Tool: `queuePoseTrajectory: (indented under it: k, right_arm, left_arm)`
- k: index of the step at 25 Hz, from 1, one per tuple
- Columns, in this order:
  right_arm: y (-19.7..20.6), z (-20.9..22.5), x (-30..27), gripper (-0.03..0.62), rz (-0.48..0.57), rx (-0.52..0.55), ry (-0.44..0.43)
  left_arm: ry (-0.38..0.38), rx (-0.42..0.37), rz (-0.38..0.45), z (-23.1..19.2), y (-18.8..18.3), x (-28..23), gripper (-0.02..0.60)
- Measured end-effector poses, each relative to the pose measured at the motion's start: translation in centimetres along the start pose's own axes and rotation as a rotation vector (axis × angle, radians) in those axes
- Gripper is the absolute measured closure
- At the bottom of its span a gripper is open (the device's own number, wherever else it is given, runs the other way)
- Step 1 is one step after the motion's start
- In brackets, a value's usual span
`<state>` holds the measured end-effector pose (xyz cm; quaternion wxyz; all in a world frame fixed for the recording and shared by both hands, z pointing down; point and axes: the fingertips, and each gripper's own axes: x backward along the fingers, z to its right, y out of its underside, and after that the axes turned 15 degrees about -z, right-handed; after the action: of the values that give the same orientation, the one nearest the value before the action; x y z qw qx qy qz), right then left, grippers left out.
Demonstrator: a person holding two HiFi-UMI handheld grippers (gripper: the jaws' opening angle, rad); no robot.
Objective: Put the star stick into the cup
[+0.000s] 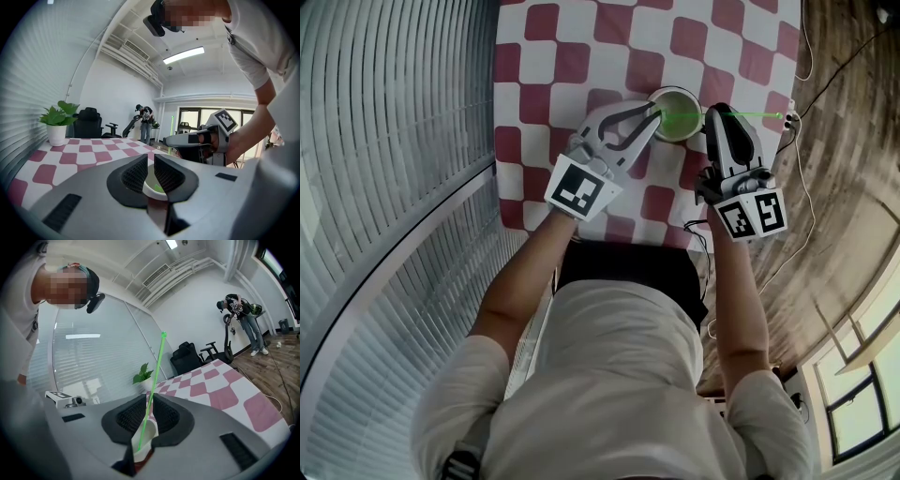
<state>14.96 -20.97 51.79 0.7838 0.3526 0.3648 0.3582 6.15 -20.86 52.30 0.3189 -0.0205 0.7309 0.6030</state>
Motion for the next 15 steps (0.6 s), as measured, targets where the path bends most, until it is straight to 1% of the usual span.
queuePoseTrajectory:
  k: [10,15]
  right_arm:
    - [1.2,1.7,0.0,0.551,-0.026,-0.002,0.035]
    - [1.5,2.5,0.0,0.537,-0.031,-0.010,0.048]
  left_arm:
    - [0.005,0.015,0.000,0.4,0.4,-0.1,0.514]
    - [0.006,0.016,-0.006,0.5,0.6,-0.1,0.514]
